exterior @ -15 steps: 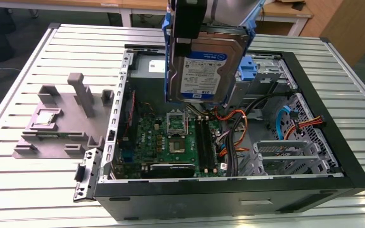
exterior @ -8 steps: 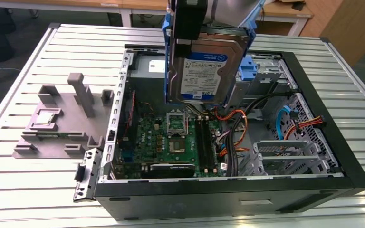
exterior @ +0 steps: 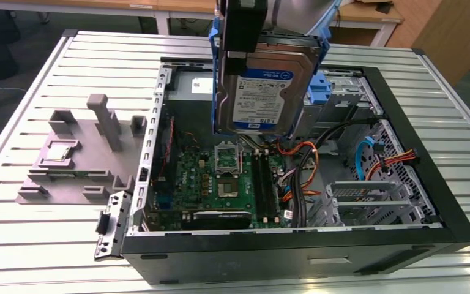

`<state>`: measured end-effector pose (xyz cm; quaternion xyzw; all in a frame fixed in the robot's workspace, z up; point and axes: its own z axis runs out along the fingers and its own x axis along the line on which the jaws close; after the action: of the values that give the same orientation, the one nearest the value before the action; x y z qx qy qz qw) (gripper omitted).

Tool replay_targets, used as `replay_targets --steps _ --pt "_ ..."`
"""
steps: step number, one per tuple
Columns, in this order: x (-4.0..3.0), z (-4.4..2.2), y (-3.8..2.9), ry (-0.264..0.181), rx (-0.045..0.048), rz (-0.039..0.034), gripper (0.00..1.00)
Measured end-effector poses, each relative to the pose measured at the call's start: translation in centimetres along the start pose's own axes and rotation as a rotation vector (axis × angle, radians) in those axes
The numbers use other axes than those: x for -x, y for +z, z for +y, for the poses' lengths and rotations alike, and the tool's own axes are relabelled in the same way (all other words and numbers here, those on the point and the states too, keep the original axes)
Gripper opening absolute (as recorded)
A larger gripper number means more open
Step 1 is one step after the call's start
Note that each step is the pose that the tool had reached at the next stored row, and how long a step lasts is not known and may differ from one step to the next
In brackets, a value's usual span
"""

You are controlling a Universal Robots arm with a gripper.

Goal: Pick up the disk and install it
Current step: 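Insert the disk into the insertion slot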

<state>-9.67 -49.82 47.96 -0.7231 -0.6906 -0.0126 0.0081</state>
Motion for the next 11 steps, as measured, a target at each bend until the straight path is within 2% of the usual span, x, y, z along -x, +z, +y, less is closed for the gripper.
replay_targets --steps 11 --pt "0.6 0.01 -0.01 0.0 0.0 0.0001 0.36"
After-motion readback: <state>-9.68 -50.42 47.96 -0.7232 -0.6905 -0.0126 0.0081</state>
